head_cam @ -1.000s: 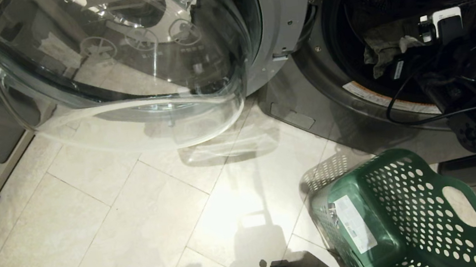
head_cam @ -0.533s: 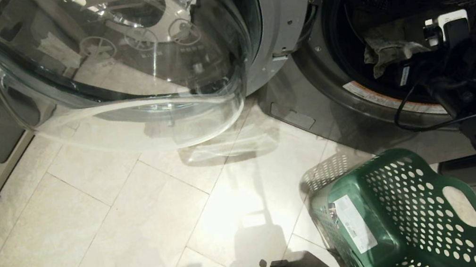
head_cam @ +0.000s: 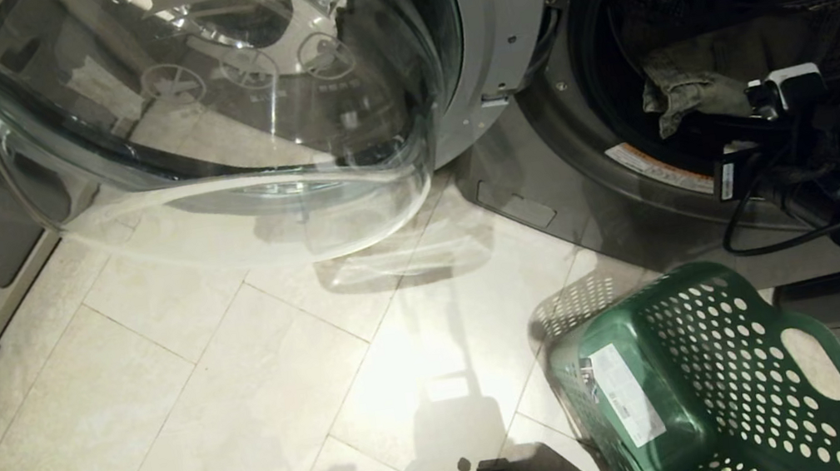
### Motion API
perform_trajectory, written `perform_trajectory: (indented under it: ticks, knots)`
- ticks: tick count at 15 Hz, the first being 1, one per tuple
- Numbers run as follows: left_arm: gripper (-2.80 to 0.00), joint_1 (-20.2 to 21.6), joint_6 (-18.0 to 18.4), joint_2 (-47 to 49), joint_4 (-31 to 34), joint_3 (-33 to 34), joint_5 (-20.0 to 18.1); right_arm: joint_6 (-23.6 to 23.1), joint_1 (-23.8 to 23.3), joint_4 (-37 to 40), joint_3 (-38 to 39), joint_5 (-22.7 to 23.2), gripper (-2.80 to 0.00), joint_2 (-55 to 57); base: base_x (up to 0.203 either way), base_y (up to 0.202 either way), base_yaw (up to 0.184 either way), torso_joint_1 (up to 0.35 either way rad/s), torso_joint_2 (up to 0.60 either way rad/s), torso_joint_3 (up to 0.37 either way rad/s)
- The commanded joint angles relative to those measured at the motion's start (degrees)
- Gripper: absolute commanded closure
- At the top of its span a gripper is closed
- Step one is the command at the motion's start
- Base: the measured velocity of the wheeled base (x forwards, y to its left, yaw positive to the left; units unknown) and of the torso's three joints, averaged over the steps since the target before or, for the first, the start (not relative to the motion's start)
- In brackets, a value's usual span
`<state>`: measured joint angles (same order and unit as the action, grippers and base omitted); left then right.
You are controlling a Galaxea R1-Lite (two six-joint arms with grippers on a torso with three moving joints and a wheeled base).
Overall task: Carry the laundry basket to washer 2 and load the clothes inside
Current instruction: Close the washing machine door with the left hand
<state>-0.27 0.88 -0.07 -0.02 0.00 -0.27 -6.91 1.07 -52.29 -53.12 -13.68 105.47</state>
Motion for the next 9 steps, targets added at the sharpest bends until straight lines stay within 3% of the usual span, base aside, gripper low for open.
perform_trajectory:
  ticks: [1, 4, 9]
  knots:
    - [0.0, 0.0, 0.0, 0.1, 0.0, 0.0, 0.0, 0.2, 1.0, 0.2, 0.7, -0.8, 0.0, -0.4, 0.0, 0.0, 0.0, 0.0, 0.0, 0.0]
    - [0.0, 0.0, 0.0, 0.1, 0.0, 0.0, 0.0, 6.0, 1.2, -1.0, -2.4, -0.9, 0.0, 4.4, 0.0, 0.0, 0.0, 0.0, 0.0, 0.0]
    - [0.0, 0.0, 0.0, 0.1, 0.0, 0.0, 0.0, 7.4, 1.3, -4.6, -8.8, -1.0, 0.0, 11.3, 0.0, 0.0, 0.0, 0.0, 0.0, 0.0]
